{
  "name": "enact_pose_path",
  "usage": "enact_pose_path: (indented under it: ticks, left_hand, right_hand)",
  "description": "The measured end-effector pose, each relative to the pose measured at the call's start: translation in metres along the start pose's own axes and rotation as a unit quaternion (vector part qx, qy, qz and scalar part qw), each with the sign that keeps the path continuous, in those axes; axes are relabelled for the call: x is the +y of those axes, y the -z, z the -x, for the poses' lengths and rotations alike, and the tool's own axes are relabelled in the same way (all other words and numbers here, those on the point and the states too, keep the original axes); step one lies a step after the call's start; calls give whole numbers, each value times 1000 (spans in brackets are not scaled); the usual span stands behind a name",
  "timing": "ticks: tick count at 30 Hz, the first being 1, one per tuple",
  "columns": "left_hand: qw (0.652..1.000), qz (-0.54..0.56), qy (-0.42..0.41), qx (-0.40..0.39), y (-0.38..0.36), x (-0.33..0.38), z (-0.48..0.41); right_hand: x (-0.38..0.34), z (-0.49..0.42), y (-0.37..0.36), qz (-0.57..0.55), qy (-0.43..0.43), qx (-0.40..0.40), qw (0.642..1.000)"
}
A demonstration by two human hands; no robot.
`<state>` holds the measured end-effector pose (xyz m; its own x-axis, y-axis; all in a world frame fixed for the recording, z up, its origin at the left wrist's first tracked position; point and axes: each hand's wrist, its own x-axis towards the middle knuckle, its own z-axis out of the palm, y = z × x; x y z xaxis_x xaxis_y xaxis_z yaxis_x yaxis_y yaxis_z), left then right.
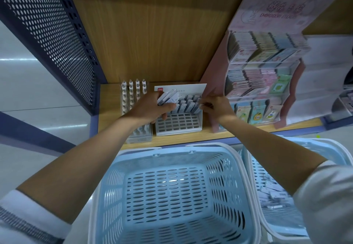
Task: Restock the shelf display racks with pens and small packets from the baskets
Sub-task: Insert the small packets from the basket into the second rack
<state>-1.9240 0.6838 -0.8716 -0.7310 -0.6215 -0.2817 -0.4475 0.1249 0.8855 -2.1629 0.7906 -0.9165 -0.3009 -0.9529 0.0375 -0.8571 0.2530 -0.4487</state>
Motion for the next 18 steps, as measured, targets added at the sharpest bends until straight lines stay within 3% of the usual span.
enact_pose_path:
  ticks: [7,18]
  left_hand:
    - [1000,2,3,-1,-2,1,-1]
    - [1000,12,1,-6,-2,-1,-1]
  right_hand:
    - [-6,0,-6,4,-30,-10,999]
    - [-11,7,-15,-52,-100,46,993]
